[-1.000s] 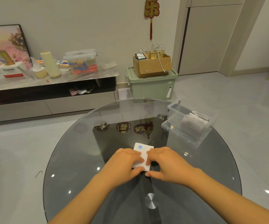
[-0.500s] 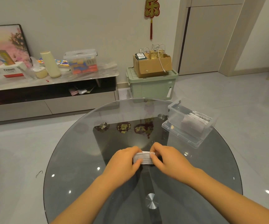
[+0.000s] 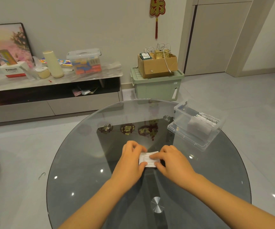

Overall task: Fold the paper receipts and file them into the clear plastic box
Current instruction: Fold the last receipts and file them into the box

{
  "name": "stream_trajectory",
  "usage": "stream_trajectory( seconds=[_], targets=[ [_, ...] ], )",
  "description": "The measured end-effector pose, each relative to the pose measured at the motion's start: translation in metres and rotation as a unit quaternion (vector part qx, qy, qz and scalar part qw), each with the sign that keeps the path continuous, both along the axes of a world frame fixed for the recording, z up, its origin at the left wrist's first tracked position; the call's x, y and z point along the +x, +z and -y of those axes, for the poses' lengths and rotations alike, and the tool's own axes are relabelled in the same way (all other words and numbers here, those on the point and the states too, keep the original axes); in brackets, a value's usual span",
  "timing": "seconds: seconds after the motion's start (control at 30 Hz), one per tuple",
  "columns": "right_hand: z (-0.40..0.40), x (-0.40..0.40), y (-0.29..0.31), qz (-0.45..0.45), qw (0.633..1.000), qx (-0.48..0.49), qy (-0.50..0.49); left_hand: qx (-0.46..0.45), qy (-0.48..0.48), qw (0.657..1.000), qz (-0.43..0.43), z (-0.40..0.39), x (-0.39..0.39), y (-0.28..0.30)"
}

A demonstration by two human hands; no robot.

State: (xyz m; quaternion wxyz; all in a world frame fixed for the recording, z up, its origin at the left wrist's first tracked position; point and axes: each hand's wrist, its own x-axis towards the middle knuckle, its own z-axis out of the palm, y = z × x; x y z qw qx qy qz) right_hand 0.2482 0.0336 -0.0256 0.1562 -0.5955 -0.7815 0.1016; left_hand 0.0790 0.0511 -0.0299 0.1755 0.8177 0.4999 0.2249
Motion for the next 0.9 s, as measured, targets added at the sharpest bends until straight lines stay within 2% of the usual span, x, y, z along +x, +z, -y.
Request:
stream_trajectory(
  seconds=[0.33, 0.5, 0.7, 0.9],
  targets=[
    [-0.001, 0.012, 0.011, 0.033, 0.998, -0.03, 0.042, 0.054, -0.055, 0.996, -0.051, 0.001, -0.002, -0.001],
    [0.001, 0.018, 0.017, 0.034, 0.995, -0.067, 0.066, 0.053, -0.074, 0.993, -0.078, 0.002, -0.002, 0.001],
    [0.006, 0.019, 0.019, 0.041, 0.994, -0.032, 0.097, 0.028, -0.102, 0.988, -0.113, 0.001, -0.005, 0.006],
    [0.003, 0.018, 0.018, 0.001, 0.994, -0.022, 0.107, 0.02, -0.101, 0.989, -0.101, 0.002, -0.005, 0.008]
  ],
)
